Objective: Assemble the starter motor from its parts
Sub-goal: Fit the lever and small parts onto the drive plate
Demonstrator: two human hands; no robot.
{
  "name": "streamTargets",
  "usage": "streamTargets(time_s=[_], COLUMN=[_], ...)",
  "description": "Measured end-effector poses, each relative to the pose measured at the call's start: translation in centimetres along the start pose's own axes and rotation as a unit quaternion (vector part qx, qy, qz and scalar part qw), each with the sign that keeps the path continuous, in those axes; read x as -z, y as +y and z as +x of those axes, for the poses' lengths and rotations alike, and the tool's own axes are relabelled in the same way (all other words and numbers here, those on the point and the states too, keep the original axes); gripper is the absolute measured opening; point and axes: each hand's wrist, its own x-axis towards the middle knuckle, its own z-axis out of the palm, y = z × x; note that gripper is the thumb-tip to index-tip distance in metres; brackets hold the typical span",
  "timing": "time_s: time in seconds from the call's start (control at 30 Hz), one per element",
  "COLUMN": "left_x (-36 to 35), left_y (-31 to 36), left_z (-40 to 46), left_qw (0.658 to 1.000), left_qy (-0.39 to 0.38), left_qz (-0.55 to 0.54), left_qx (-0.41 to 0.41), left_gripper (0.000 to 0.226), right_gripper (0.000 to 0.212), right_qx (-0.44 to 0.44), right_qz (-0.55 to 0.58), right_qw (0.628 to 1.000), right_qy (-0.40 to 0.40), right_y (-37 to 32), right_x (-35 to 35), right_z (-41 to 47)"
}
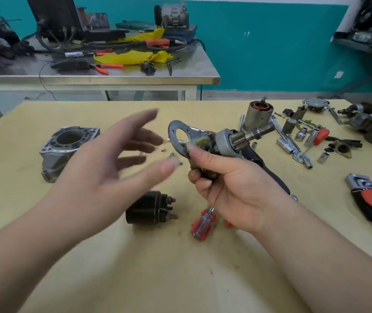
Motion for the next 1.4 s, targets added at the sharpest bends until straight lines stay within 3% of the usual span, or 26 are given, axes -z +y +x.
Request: streamTargets(time_s=[0.1, 0.17, 0.27, 0.43, 0.63, 0.8, 0.93, 1.1, 1.27, 1.4], left_x=[1.9, 1.6, 0.2, -0.4, -2.4, -4.3, -5.2, -5.1, -4.5, -5.1], left_y=[-3.4, -4.9, -6.2, -5.2, -2.1, -1.4, -2.2, -3.2, -4.0, -3.7], left_z=[-1.3, -2.0, -2.6, -2.9, -0.9, 0.3, 0.1, -0.2, -0.3, -0.4], left_qw=[0.968, 0.945, 0.967, 0.991, 0.967, 0.966, 0.963, 0.938, 0.881, 0.884], left_qy=[-0.167, -0.233, -0.171, -0.079, 0.006, 0.033, 0.051, 0.073, -0.002, -0.009], left_qz=[0.186, 0.228, 0.173, -0.005, -0.251, -0.253, -0.246, -0.338, -0.451, -0.436], left_qx=[-0.009, 0.040, 0.068, 0.105, 0.037, -0.053, -0.094, 0.009, 0.146, 0.168], left_gripper=[0.097, 0.090, 0.074, 0.079, 0.097, 0.087, 0.072, 0.068, 0.088, 0.098], right_gripper=[0.022, 0.019, 0.011, 0.011, 0.020, 0.020, 0.032, 0.036, 0.033, 0.032], right_qx=[-0.005, -0.005, -0.008, -0.007, -0.006, 0.019, 0.018, -0.006, -0.025, -0.027], right_qz=[0.012, 0.017, 0.021, 0.020, 0.047, 0.075, 0.105, 0.162, 0.175, 0.186], right_qw=[1.000, 1.000, 1.000, 1.000, 0.999, 0.997, 0.993, 0.985, 0.981, 0.978], right_qy=[0.007, 0.012, 0.006, 0.007, -0.016, -0.027, -0.042, -0.059, -0.078, -0.091], right_y=[-0.3, -0.4, -0.3, 0.0, 0.5, 0.4, 0.4, 0.8, 1.8, 2.4], right_x=[0.3, 0.5, 0.3, 0.2, 0.0, 0.2, 0.4, 0.2, 0.1, 0.1], right_z=[0.1, 0.2, 0.2, 0.0, -0.3, -0.5, -0.6, -0.5, -0.5, -0.6])
